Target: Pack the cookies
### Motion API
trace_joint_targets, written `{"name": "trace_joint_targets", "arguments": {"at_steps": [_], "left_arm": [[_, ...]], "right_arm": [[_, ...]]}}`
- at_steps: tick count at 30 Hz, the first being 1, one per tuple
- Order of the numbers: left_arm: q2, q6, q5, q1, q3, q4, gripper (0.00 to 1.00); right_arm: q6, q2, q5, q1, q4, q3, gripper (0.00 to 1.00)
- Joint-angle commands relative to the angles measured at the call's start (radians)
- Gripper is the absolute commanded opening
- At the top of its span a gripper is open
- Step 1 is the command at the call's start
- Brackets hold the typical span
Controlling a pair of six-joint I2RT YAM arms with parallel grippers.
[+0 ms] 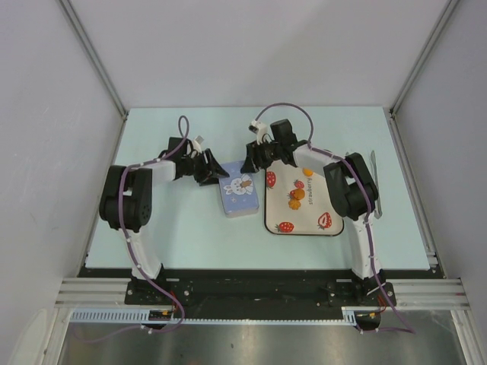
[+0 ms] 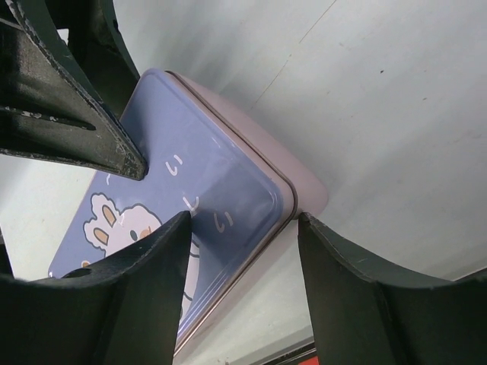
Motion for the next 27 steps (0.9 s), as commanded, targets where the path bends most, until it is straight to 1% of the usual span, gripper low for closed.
{"name": "trace_joint_targets", "arguments": {"at_steps": [1,6,14,15,23,27], "left_arm": [[0.035,0.040,0.036,-0.013,0.053,0.062,0.57],[0.061,0.077,0.033,-0.015,0.078,0.062,0.59],[0.104,0.068,0.042,-0.013,0.084,0.127,0.56],[0.109,0.068,0.042,-0.015,0.084,0.131,0.54],[0.121,0.019,0.009,-0.013,0.062,0.189,0.42],[0.115,-0.018,-0.033,-0.015,0.035,0.224,0.33]], "right_arm": [[-0.030,0.064,0.039,0.038,-0.047,0.027,0.60],[-0.032,0.079,0.047,0.051,-0.056,0.045,0.59],[-0.030,0.110,0.052,0.067,-0.065,0.064,0.57],[-0.053,0.111,0.055,0.068,-0.068,0.067,0.56],[-0.061,0.128,0.066,0.082,-0.093,0.070,0.54],[-0.061,0.139,0.079,0.094,-0.102,0.071,0.53]]}}
